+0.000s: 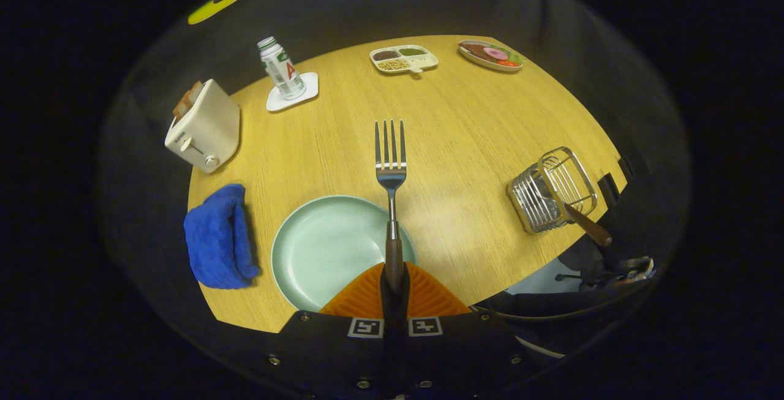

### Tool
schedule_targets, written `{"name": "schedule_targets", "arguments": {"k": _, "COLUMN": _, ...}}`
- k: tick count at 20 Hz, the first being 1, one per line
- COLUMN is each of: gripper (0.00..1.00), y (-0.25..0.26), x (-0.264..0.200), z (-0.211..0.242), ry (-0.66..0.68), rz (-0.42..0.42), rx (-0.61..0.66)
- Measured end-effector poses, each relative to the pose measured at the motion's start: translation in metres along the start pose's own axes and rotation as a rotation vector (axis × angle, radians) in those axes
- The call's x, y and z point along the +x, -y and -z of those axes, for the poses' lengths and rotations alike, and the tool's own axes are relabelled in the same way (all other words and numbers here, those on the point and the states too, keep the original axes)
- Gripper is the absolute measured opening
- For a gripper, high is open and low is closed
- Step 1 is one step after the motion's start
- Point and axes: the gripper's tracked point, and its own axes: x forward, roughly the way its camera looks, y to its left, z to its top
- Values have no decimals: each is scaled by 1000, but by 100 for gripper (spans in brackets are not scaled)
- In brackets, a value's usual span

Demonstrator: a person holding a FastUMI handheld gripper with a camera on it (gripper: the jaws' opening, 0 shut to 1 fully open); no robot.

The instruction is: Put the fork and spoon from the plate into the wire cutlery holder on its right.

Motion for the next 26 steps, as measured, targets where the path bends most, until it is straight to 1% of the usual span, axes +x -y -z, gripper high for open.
{"name": "schedule_targets", "arguments": {"k": 2, "gripper": 1, "y": 20, "x": -5, "z": -10, "ry": 14, "rz": 30, "rx": 56}}
{"name": "schedule_targets", "arguments": {"k": 6, "gripper": 1, "y": 60, "x": -8, "z": -17, "ry": 7, "rz": 87, "rx": 170}}
{"name": "schedule_targets", "arguments": {"k": 10, "gripper": 0, "y": 92, "x": -6, "z": -16, "ry": -23, "rz": 118, "rx": 288}}
{"name": "schedule_targets", "arguments": {"k": 14, "gripper": 1, "y": 109, "x": -6, "z": -15, "ry": -63, "rz": 131, "rx": 407}}
{"name": "schedule_targets", "arguments": {"k": 17, "gripper": 1, "y": 115, "x": -5, "z": -16, "ry": -92, "rz": 133, "rx": 500}}
{"name": "schedule_targets", "arguments": {"k": 21, "gripper": 1, "y": 118, "x": -2, "z": -8, "ry": -193, "rz": 129, "rx": 612}}
{"name": "schedule_targets", "arguments": {"k": 26, "gripper": 0, "y": 110, "x": 0, "z": -13, "ry": -316, "rz": 84, "rx": 767}}
